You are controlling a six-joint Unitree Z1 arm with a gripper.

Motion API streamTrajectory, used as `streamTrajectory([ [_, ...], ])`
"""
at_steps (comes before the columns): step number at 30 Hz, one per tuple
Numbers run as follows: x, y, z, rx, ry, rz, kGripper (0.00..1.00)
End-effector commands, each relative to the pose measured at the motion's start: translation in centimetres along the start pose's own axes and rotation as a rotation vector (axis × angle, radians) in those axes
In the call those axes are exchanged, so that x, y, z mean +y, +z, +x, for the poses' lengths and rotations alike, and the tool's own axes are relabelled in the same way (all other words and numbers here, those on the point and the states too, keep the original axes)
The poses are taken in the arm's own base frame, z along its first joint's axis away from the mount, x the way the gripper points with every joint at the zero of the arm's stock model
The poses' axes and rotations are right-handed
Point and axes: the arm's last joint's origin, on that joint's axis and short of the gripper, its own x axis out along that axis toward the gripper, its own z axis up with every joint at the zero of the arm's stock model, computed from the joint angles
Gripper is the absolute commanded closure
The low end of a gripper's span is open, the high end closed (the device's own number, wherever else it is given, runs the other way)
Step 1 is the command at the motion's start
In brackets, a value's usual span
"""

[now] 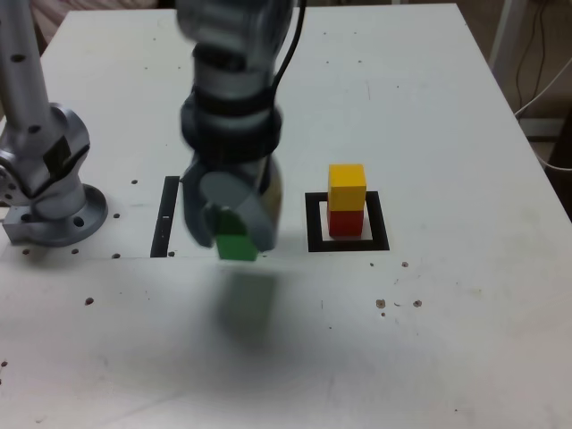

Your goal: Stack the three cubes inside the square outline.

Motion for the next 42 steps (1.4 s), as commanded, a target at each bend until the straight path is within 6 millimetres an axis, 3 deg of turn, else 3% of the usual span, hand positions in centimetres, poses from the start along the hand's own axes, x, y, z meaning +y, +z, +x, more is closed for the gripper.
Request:
streamTrajectory([
  [1,0.7,0.2,-1.0,-0.018,0.005,-0.001,0.78],
  [17,6.4,2.6,-6.4,-0.055,0.005,-0.052,0.78],
  [28,9.0,5.2,-6.2,-0.050,-0.004,-0.098,0.78],
  [42,9.7,8.2,-5.5,-0.068,-0.028,-0.127,0.78],
])
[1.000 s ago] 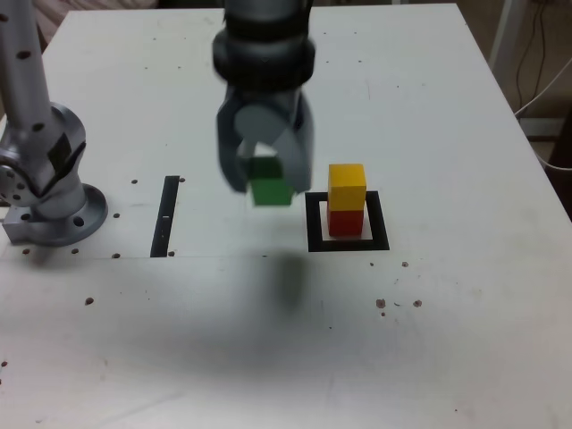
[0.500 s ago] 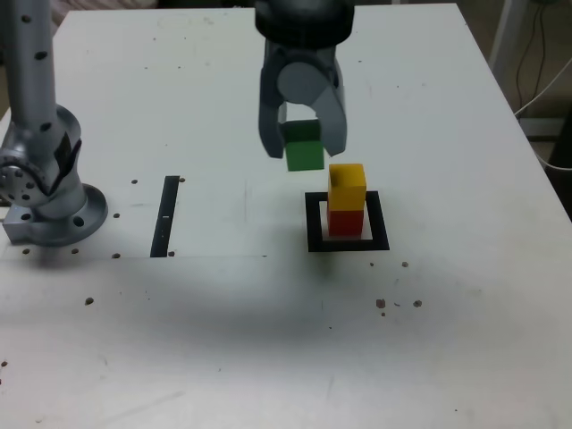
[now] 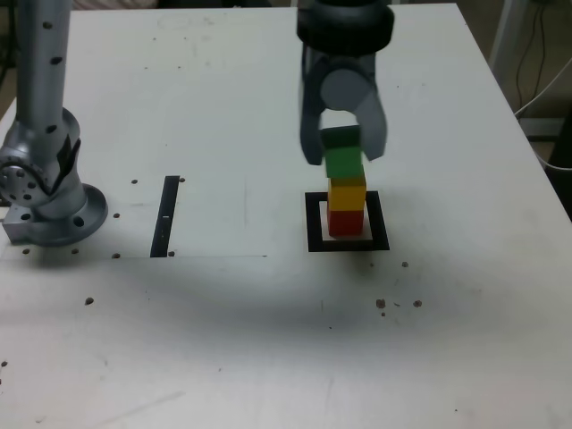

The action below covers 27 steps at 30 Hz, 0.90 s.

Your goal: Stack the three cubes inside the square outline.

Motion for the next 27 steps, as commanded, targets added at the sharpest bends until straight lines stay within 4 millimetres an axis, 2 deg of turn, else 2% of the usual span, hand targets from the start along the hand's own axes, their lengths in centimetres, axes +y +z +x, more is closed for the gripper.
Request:
streamTrajectory([
  [1,0.0,0.3,0.3,0.005,-0.001,-0.004,0.78],
  [17,-0.1,1.3,1.4,0.018,-0.009,-0.002,0.75],
  [27,-0.1,1.0,1.8,0.041,-0.008,-0.002,0.67],
])
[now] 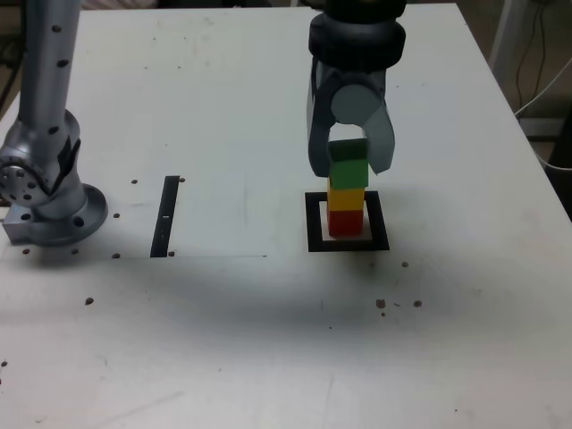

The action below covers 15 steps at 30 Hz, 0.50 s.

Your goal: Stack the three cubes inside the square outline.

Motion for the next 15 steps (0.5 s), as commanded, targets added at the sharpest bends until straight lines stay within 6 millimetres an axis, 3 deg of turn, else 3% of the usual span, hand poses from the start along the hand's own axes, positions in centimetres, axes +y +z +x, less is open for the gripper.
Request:
streamTrajectory([
  [1,0.04,-0.09,0.30,0.016,0.002,0.001,0.67],
  [7,0.09,-0.15,0.37,0.018,0.009,0.000,0.63],
  [15,0.26,0.01,0.21,-0.003,0.025,0.012,0.10],
])
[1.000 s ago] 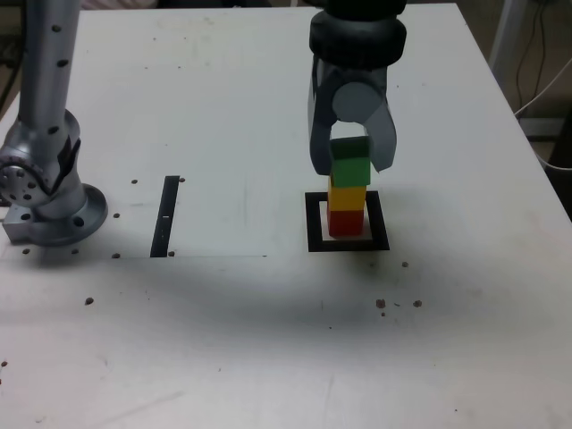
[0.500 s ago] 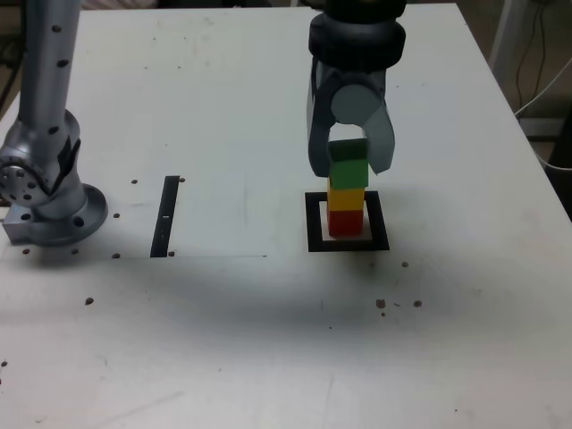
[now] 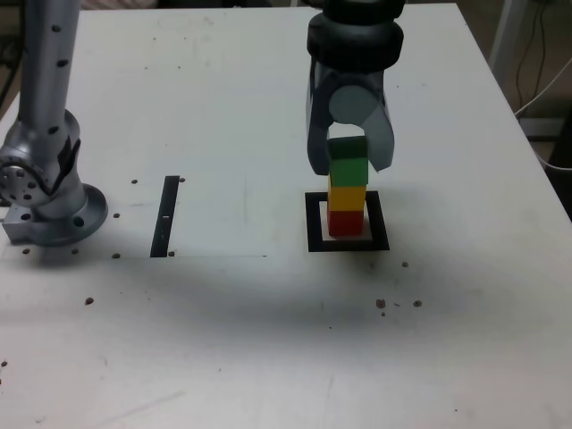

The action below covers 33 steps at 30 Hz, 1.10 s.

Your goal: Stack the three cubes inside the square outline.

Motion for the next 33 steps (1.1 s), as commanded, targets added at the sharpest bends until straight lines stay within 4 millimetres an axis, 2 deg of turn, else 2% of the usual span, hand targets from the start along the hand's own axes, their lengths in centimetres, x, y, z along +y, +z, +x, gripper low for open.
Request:
streamTrajectory([
  [1,0.1,0.0,0.0,-0.003,0.007,0.002,0.07],
  [5,0.1,0.0,-0.1,-0.008,0.016,0.002,0.01],
  [17,0.1,-0.8,-0.3,-0.007,0.022,0.004,0.01],
  [28,-1.0,-4.4,-2.0,-0.038,0.023,0.026,0.01],
  [33,-1.1,-7.1,-2.8,-0.056,0.017,0.041,0.01],
])
